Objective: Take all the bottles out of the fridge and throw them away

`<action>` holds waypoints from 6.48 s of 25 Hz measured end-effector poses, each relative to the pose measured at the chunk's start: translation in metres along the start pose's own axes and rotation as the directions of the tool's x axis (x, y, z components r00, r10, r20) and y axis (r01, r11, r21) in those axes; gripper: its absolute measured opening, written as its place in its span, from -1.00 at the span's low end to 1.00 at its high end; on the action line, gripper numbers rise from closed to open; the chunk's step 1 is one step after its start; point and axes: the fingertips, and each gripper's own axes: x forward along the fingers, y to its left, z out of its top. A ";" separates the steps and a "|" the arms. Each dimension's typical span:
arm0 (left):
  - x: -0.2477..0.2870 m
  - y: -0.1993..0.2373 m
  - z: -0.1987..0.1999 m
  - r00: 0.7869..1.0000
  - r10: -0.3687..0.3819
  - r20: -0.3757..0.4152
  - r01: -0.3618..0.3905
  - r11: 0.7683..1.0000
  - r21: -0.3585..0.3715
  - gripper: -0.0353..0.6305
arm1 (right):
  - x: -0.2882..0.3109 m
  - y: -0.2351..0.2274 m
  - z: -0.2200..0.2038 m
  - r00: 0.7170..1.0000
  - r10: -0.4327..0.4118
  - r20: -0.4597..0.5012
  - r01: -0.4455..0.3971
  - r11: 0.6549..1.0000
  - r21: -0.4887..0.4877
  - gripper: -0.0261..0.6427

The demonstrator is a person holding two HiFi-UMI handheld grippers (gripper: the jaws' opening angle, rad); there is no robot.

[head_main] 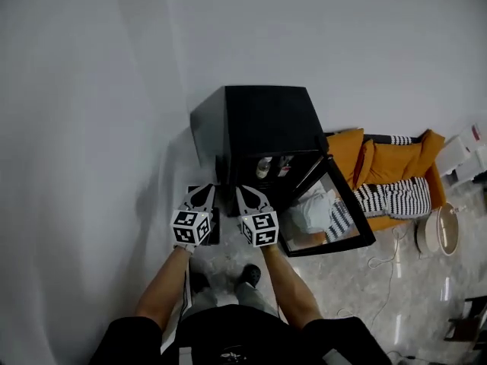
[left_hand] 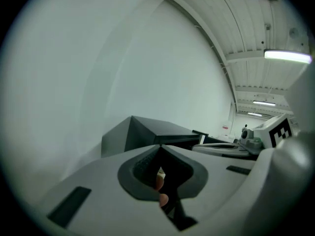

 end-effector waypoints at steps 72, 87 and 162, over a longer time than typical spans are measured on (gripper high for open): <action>0.063 -0.151 -0.077 0.930 -0.305 -0.206 0.324 0.944 0.062 -0.89 | -0.135 -0.142 -0.078 0.953 -0.295 -0.075 0.301 0.948 0.105 -0.90; 0.075 -0.147 -0.082 0.936 -0.270 -0.225 0.287 0.957 0.044 -0.89 | -0.121 -0.152 -0.076 0.964 -0.262 -0.052 0.266 0.959 0.101 -0.90; 0.162 -0.059 -0.157 0.971 -0.229 -0.068 0.235 0.967 0.094 -0.89 | 0.080 -0.231 -0.207 0.964 -0.264 -0.038 0.265 0.964 0.021 0.02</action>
